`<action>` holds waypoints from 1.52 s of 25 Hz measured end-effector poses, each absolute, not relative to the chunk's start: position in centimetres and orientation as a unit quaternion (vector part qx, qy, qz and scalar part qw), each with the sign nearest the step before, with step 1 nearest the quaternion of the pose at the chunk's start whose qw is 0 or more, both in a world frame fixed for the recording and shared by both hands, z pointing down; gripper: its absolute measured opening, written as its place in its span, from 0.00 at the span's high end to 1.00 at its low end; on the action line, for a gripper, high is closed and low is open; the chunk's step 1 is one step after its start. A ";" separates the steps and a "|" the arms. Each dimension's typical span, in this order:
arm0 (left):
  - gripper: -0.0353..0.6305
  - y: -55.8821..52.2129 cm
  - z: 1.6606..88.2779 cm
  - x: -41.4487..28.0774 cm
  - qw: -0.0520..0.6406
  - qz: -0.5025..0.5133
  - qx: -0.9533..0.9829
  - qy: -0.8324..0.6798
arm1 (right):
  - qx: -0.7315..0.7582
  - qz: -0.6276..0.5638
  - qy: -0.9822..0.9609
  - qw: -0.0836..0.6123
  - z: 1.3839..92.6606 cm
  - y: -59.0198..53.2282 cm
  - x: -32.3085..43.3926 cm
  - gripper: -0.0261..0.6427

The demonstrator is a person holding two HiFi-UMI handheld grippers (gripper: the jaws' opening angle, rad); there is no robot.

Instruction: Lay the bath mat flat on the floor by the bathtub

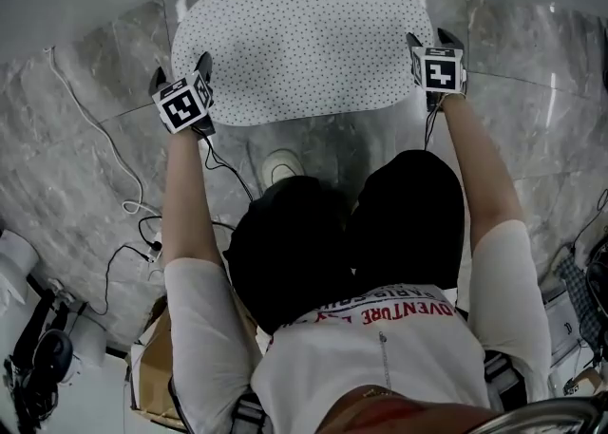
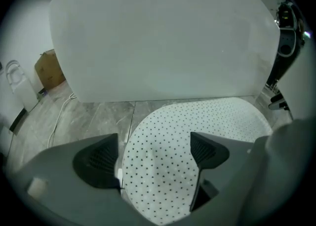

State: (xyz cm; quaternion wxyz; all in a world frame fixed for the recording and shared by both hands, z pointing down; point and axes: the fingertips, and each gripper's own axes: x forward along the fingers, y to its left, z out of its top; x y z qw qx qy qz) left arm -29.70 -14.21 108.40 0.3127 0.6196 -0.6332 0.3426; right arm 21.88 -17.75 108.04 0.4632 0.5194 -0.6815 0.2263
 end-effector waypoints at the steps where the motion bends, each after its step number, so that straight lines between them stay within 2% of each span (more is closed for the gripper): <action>1: 0.27 -14.2 108.0 -28.9 0.328 0.334 0.627 -0.623 | 0.514 0.233 -0.693 0.449 107.6 -18.0 21.0 0.56; 4: 0.27 -14.3 107.0 -25.8 0.381 0.305 0.649 -0.584 | 0.476 0.250 -0.736 0.413 106.1 -18.1 17.6 0.60; 6: 0.32 -14.0 105.8 -24.3 0.390 0.300 0.656 -0.572 | 0.452 0.247 -0.754 0.408 105.1 -17.5 15.8 0.72; 7: 0.44 -13.9 105.0 -23.9 0.386 0.305 0.655 -0.573 | 0.447 0.244 -0.758 0.408 104.3 -17.4 15.1 0.80; 8: 0.63 -13.8 103.8 -23.7 0.378 0.311 0.653 -0.578 | 0.444 0.243 -0.760 0.407 103.4 -17.2 14.6 0.86; 9: 0.77 -13.8 102.5 -23.4 0.371 0.316 0.650 -0.583 | 0.442 0.249 -0.762 0.403 102.4 -17.0 14.1 0.88; 11: 0.93 -13.8 99.5 -22.6 0.365 0.321 0.650 -0.584 | 0.440 0.270 -0.761 0.393 99.9 -16.3 13.6 0.91; 18: 0.93 -11.7 85.7 -20.0 0.390 0.302 0.668 -0.557 | 0.438 0.280 -0.778 0.352 85.1 -12.6 11.3 0.94; 27: 0.93 -10.0 62.0 -16.5 0.369 0.268 0.705 -0.543 | 0.446 0.288 -0.795 0.294 62.2 -9.5 9.9 0.94; 34: 0.93 -7.4 45.5 -13.3 0.313 0.227 0.757 -0.526 | 0.452 0.266 -0.819 0.233 45.4 -8.4 9.0 0.94; 38: 0.93 -7.8 36.6 -11.5 0.238 0.203 0.792 -0.524 | 0.449 0.219 -0.846 0.185 35.8 -9.5 8.4 0.94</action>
